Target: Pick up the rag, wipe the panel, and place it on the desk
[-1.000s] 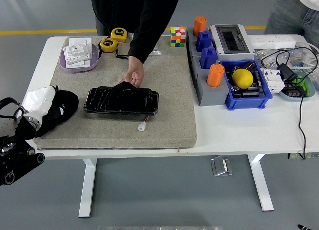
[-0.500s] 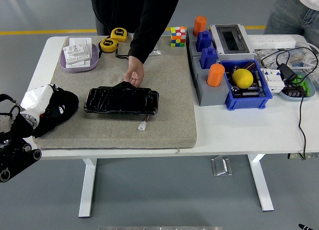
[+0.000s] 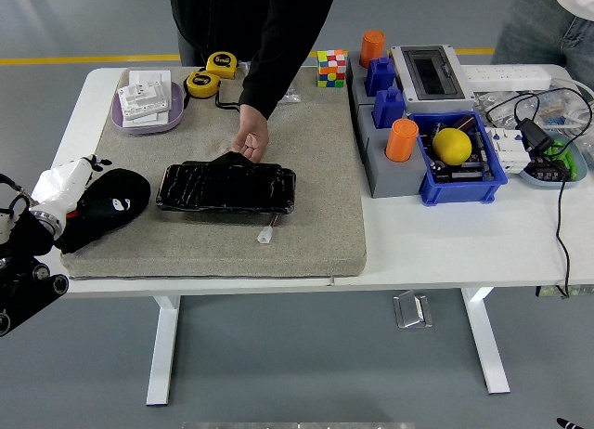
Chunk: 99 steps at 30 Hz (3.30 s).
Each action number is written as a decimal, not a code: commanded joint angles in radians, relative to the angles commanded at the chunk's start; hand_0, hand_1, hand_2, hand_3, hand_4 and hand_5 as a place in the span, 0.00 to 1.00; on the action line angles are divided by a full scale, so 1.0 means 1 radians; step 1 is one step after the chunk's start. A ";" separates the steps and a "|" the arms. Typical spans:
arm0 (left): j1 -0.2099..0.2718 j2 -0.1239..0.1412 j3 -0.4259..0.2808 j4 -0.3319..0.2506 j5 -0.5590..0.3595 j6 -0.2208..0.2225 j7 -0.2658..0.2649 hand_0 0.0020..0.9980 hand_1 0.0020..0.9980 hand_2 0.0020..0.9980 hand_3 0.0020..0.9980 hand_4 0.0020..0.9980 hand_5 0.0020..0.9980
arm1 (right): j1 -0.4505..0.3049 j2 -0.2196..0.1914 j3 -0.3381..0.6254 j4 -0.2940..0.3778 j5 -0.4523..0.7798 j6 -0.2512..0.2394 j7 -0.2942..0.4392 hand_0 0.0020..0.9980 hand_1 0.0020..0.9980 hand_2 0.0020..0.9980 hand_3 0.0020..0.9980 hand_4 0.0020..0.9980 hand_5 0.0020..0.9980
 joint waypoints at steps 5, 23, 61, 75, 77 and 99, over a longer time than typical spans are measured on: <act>0.003 0.018 -0.010 -0.024 -0.018 -0.009 -0.001 0.54 0.76 0.85 0.86 1.00 0.69 | -0.002 -0.001 -0.003 -0.002 0.000 0.000 0.000 0.76 0.57 0.71 0.60 1.00 0.55; 0.093 0.111 -0.157 -0.212 -0.080 -0.038 0.034 0.54 0.77 0.86 0.86 1.00 0.70 | -0.001 0.000 -0.010 -0.005 0.000 -0.004 -0.001 0.76 0.57 0.71 0.60 1.00 0.55; 0.071 0.211 -0.365 -0.589 0.017 -0.140 0.216 0.55 0.76 0.84 0.86 1.00 0.69 | -0.007 0.005 -0.023 -0.016 0.023 0.006 -0.004 0.76 0.57 0.71 0.60 1.00 0.55; 0.092 0.223 -0.402 -0.612 -0.026 -0.115 0.200 0.53 0.73 0.80 0.81 1.00 0.59 | -0.007 0.008 -0.025 -0.015 0.024 0.004 -0.003 0.76 0.57 0.71 0.60 1.00 0.55; 0.106 0.221 -0.414 -0.609 -0.056 -0.091 0.177 0.53 0.73 0.80 0.81 1.00 0.59 | -0.008 0.007 -0.024 -0.014 0.023 0.004 -0.004 0.76 0.57 0.71 0.60 1.00 0.55; 0.183 0.263 -0.469 -0.632 -0.574 0.022 -0.153 0.56 0.72 0.76 0.77 0.94 0.45 | -0.007 0.007 -0.021 -0.015 0.021 0.003 -0.008 0.76 0.57 0.71 0.60 1.00 0.55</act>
